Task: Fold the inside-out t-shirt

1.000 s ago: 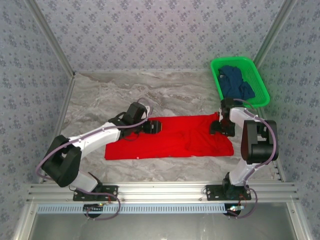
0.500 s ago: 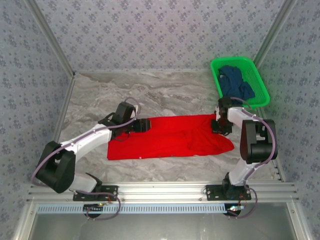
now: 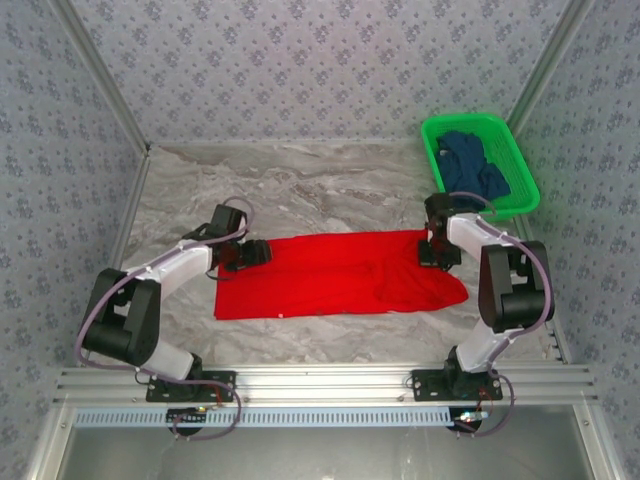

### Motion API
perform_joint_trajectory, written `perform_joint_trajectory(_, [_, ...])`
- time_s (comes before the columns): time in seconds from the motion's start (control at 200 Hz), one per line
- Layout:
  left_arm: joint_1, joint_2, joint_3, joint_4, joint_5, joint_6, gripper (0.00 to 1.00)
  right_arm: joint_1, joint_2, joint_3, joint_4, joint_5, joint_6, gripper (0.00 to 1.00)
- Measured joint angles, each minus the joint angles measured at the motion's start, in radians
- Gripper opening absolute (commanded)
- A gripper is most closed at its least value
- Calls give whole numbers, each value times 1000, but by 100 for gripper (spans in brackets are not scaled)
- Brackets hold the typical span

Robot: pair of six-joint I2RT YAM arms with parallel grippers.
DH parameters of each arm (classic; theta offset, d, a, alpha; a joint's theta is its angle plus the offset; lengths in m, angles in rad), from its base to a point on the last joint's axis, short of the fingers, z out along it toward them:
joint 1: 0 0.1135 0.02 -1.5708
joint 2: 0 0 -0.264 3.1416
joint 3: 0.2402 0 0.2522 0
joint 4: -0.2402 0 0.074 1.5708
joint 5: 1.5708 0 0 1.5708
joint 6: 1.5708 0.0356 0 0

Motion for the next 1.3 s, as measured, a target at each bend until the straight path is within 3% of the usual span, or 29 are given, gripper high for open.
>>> perform_joint_trajectory(0.325, [-9, 33, -49, 23, 27, -3, 66, 11, -39, 115, -131, 138, 6, 0])
perform_joint_trajectory(0.655, [-276, 47, -63, 115, 83, -101, 66, 52, -39, 279, -313, 350, 5, 0])
perform_joint_trajectory(0.759, [-326, 71, -45, 144, 92, -135, 66, 84, -39, 343, -375, 422, 6, 0])
perform_joint_trajectory(1.079, [-321, 23, -37, 109, 27, -150, 69, 430, -9, 540, -597, 537, 116, 0])
perform_joint_trajectory(1.304, [-208, -64, -62, 90, -4, -122, 69, 683, 138, 748, -738, 552, 237, 0])
